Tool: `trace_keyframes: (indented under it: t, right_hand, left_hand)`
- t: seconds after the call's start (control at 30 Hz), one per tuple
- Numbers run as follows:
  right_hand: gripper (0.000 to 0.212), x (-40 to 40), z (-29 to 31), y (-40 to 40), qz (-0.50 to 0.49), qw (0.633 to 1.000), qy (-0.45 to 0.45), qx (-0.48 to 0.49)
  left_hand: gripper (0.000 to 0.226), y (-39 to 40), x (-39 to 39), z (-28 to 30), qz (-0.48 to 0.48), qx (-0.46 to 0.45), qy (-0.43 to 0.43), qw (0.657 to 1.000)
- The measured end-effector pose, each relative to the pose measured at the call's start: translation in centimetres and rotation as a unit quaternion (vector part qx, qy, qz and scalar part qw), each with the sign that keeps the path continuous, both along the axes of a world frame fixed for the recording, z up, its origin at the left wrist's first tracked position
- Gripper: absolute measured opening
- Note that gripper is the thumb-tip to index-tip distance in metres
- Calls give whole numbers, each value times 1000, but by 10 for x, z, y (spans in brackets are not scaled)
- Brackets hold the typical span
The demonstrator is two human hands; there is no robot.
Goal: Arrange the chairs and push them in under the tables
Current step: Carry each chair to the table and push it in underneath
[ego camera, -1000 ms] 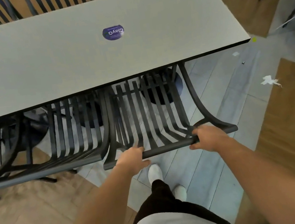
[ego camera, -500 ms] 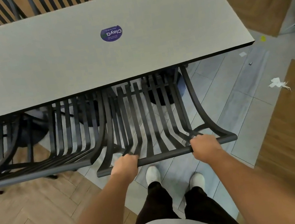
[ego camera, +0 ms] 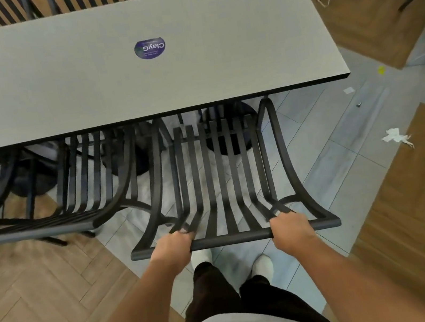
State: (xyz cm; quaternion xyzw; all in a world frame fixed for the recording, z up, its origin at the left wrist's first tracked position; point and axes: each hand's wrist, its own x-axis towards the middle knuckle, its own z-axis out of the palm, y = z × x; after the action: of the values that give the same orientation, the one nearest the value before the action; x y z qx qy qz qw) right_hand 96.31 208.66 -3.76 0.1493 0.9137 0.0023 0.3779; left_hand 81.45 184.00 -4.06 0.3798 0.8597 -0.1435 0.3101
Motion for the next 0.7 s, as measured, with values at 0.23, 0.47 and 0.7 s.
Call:
trace_keyframes:
  t: [0.23, 0.47, 0.7]
  right_hand:
    - [20, 6, 0, 23, 6, 1000, -4, -4]
    - [21, -15, 3, 38, 5, 1000, 3, -2]
    - [21, -14, -2, 69, -12, 1000, -7, -9]
  left_hand:
    - [34, 17, 2, -7, -4, 13, -36, 999]
    - [31, 31, -23, -8, -3, 23, -42, 999]
    - [28, 64, -28, -11, -20, 26, -50, 998]
